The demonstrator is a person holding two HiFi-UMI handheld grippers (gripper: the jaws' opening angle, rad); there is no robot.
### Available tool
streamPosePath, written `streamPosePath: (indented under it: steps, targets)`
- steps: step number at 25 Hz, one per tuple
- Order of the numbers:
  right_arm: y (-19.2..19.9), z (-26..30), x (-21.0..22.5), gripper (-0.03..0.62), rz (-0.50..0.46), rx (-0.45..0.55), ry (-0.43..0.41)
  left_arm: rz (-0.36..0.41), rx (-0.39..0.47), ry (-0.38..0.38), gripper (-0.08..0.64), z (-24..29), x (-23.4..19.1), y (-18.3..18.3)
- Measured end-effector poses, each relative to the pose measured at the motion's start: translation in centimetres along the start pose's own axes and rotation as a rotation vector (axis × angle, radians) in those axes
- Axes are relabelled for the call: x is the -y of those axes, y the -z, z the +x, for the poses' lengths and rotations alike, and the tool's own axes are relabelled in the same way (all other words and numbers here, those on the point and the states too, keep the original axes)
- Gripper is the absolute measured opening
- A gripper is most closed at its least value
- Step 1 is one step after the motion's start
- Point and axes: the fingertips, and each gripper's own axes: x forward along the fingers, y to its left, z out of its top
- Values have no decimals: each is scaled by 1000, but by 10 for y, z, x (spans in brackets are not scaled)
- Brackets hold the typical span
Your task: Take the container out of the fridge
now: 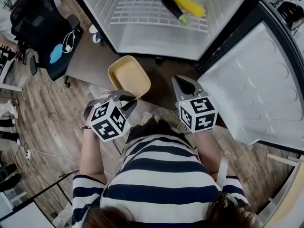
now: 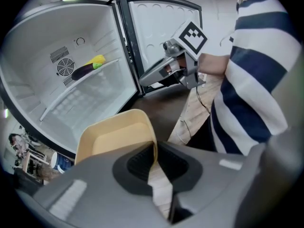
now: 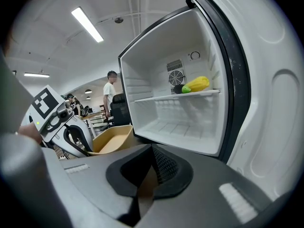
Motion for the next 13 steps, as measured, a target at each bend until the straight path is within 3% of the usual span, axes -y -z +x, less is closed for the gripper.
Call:
streamPosePath:
  steps: [13]
  targets:
    - [1, 4, -1, -6, 3, 0, 6, -13, 2, 15, 0, 4, -1, 6]
